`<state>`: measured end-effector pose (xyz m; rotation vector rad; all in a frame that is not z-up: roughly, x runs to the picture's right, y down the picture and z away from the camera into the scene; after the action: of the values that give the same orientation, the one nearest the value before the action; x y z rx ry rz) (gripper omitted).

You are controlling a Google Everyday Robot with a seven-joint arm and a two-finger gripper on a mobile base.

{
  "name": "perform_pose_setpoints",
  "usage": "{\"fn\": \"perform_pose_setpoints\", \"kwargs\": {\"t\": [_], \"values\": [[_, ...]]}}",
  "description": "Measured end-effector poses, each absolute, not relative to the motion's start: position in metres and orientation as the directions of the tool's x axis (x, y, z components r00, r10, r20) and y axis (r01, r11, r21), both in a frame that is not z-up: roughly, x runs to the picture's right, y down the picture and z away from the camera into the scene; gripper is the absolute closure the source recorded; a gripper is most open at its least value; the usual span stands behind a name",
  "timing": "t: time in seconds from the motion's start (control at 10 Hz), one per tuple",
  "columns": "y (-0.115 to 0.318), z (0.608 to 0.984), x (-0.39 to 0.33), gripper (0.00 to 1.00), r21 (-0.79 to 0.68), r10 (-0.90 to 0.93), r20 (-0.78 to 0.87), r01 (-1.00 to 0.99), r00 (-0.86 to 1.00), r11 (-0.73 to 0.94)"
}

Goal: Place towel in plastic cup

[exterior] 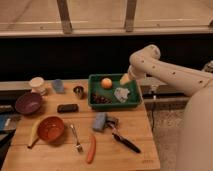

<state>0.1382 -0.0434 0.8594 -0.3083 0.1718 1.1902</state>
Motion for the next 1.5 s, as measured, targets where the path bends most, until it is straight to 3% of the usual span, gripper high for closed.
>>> {"fn": "perform_pose_setpoints", "kwargs": {"t": [0.8, 1.5], "values": [[-0.026, 0.881, 0.114, 0.20, -0.194, 0.843, -0.331, -0.905, 0.425, 0.380], [-0.008, 0.955, 0.105, 0.20, -0.221, 0.785, -0.438, -0.899, 0.439, 0.379]]}}
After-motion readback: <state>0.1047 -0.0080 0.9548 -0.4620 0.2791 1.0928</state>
